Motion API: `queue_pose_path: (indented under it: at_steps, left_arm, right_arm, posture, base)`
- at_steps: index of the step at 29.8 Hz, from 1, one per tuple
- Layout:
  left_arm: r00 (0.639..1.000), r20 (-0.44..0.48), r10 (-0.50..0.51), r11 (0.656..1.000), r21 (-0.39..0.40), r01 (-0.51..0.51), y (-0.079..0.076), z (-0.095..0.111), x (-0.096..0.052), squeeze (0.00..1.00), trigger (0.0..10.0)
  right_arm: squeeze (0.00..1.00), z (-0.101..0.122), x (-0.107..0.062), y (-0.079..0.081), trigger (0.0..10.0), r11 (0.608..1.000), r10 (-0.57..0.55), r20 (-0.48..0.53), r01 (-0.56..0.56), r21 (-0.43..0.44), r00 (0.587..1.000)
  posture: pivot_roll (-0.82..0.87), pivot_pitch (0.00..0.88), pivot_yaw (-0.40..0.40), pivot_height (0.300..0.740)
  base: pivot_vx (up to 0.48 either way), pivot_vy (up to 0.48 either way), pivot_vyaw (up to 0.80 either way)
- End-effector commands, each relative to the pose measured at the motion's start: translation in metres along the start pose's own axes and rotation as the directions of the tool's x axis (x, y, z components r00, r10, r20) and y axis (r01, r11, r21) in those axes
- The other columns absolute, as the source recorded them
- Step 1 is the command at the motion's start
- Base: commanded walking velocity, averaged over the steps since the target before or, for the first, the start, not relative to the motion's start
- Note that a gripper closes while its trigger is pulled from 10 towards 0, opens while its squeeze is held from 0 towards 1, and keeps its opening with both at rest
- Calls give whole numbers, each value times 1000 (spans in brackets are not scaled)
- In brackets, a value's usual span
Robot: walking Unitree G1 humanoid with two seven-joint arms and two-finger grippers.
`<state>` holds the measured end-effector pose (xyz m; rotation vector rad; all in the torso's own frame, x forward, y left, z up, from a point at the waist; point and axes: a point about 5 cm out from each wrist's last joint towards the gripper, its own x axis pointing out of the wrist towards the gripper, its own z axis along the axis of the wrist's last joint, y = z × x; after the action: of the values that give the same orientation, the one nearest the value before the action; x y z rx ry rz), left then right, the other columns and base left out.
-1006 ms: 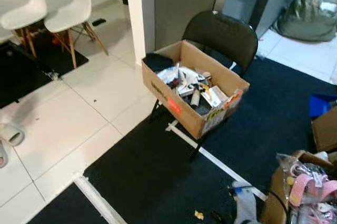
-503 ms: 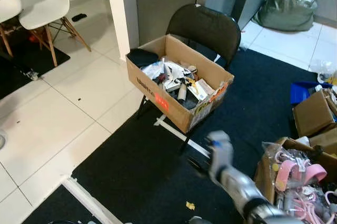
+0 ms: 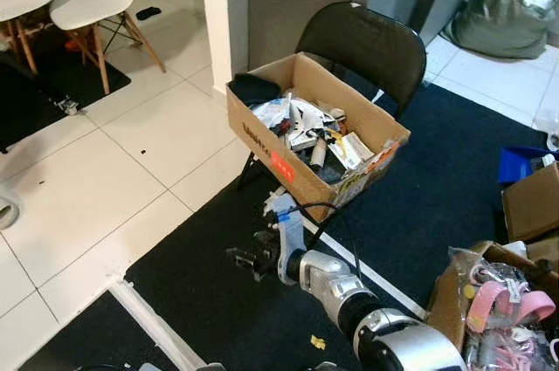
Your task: Picking trash to rubbish bin
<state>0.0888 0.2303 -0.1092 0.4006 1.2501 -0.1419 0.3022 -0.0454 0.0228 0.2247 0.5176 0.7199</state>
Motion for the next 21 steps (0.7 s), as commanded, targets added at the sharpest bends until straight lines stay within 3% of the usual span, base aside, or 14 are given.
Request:
queue_pose_path:
  at_steps: [1, 8, 15, 21]
  left_arm:
    - [999, -32, -1, 1000, -7, 1, -2, -8, -1, 0, 10000]
    - [999, -42, 3, 1000, -15, -4, -4, -10, -1, 0, 10000]
    - [999, -39, -3, 1000, -14, 2, -7, -11, -1, 0, 10000]
    - [999, -32, 0, 1000, -24, -1, -8, -10, -1, 0, 10000]
  right_arm:
    - [0, -3, 23, 46, 10000, 992, 92, 5, -92, 83, 996]
    - [0, -6, 26, 55, 10000, 989, 111, -19, -109, 96, 994]
    - [0, -6, 25, 48, 10000, 990, 49, -24, -46, 135, 999]
    - [0, -14, 25, 50, 10000, 993, 33, -68, -25, 119, 997]
  posture:
    - [240, 119, -41, 740]
    - [276, 135, -46, 740]
    - [300, 150, -51, 740]
    - [321, 155, -57, 740]
  base:
    - [0, 0, 0]
    - [0, 0, 0]
    - [0, 0, 0]
    - [0, 0, 0]
